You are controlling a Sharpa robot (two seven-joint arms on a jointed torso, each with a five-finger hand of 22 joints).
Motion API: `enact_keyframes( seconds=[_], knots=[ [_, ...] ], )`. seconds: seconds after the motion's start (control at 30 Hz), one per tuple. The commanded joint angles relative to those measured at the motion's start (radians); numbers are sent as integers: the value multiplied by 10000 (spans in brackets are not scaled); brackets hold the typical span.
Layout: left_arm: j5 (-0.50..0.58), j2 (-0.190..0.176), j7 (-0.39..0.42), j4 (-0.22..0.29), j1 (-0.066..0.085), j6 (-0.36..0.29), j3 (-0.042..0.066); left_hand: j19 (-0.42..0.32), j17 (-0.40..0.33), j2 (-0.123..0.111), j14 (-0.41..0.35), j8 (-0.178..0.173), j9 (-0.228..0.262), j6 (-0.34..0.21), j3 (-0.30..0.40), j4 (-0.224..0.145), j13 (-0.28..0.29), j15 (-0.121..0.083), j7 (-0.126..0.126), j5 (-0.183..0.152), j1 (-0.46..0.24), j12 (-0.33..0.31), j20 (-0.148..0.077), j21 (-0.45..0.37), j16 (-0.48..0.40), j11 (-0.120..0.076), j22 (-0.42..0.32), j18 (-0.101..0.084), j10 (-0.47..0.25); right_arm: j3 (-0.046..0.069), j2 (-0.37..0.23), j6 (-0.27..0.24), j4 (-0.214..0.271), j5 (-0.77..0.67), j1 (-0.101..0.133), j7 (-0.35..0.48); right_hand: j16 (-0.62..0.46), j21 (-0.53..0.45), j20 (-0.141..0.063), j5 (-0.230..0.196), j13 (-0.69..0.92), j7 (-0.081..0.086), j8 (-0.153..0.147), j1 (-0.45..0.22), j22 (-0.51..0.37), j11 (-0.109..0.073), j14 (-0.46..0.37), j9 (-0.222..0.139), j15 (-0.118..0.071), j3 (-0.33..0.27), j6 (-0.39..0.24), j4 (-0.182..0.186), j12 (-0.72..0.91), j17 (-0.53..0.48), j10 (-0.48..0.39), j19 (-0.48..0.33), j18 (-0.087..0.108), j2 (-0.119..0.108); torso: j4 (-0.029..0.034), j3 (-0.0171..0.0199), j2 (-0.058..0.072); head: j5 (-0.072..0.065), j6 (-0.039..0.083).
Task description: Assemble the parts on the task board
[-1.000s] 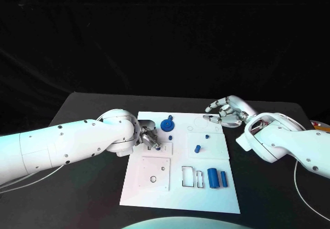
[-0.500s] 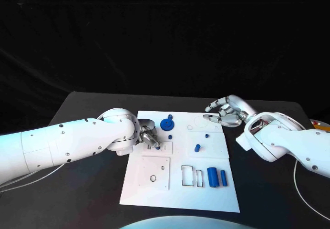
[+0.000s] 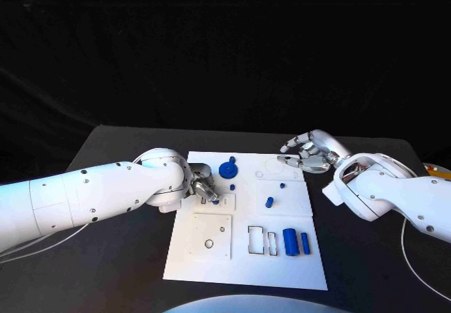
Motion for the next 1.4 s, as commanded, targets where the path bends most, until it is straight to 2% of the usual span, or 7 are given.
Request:
enact_keyframes(
  seconds=[0.03,0.23,0.57,0.93,1.17,1.27,1.4],
  knots=[
    [97,22,-84,3,-34,291,-30,67,2634,-23,1057,-46,16,78,-170,99,20,-56,-7,-29,-88,62,-18,49,43,3,763,-185,53,1,-8,85,0,-34,-9,44,-43,-38,7,30,848,-13,60,-72,498,-33,772,14,-73,-7,-8,54,-55,1335,-31,-61,123,21,-3,-4,4,5,-3],
    [97,2,-99,-5,-34,217,-30,93,2634,-42,1057,-87,56,139,-747,411,55,-60,-13,-26,-143,83,-28,56,43,-2,799,-192,64,1,-11,84,-4,-30,-12,49,-50,-53,6,11,839,-14,67,-131,490,-34,767,14,-73,-35,-15,57,-63,1315,-38,-66,125,36,-3,-2,-2,10,-3],
    [96,-65,-101,30,-34,-1,1,149,2634,696,1057,-359,80,283,-3333,514,122,-59,-16,53,-838,116,-28,70,43,1,884,-206,90,1,-6,86,-23,-24,-24,60,-54,-78,6,3,839,-14,72,-173,473,-35,765,14,-73,-53,-20,60,-63,1305,-38,-77,131,49,-7,-3,1,-2,31],
    [187,-256,-103,180,-26,-136,118,155,2634,796,1057,-386,94,301,-3638,518,140,-62,-18,69,-860,128,-30,72,43,-1,895,-208,99,1,-4,82,-42,-18,-36,64,-54,-77,6,0,843,-15,74,-195,475,-35,765,14,-74,-64,-22,61,-60,1306,-35,-75,130,54,-3,5,-8,0,82],
    [593,-417,-92,291,25,-170,448,125,2634,803,1057,-486,87,186,-3831,511,27,-54,4,105,-720,39,-30,52,43,14,855,-198,15,1,-7,77,-73,-12,-50,64,-61,-94,5,-2,837,-15,76,-217,462,-35,760,14,-74,-74,-25,61,-65,1285,-39,-84,134,60,-4,-1,-9,-27,155],
    [718,-473,-71,283,115,-112,563,25,2634,833,1057,-792,-51,-27,-4020,516,-98,14,115,109,-642,-61,-5,-12,43,103,721,-168,-98,1,-8,80,-87,-10,-54,63,-61,-94,5,-2,837,-15,76,-217,462,-35,760,14,-74,-74,-25,61,-65,1285,-39,-84,134,60,-1,-3,-2,-38,172],
    [874,-527,-35,61,421,217,706,-232,2532,883,1026,-1813,-731,-533,-4331,510,-468,292,505,96,-502,-330,164,-188,-15,433,381,-93,-409,1,-7,85,-106,-7,-57,58,-61,-94,5,-2,837,-15,76,-217,462,-35,760,14,-74,-74,-25,61,-65,1285,-39,-84,134,60,2,-3,4,-28,194]
  ],
)
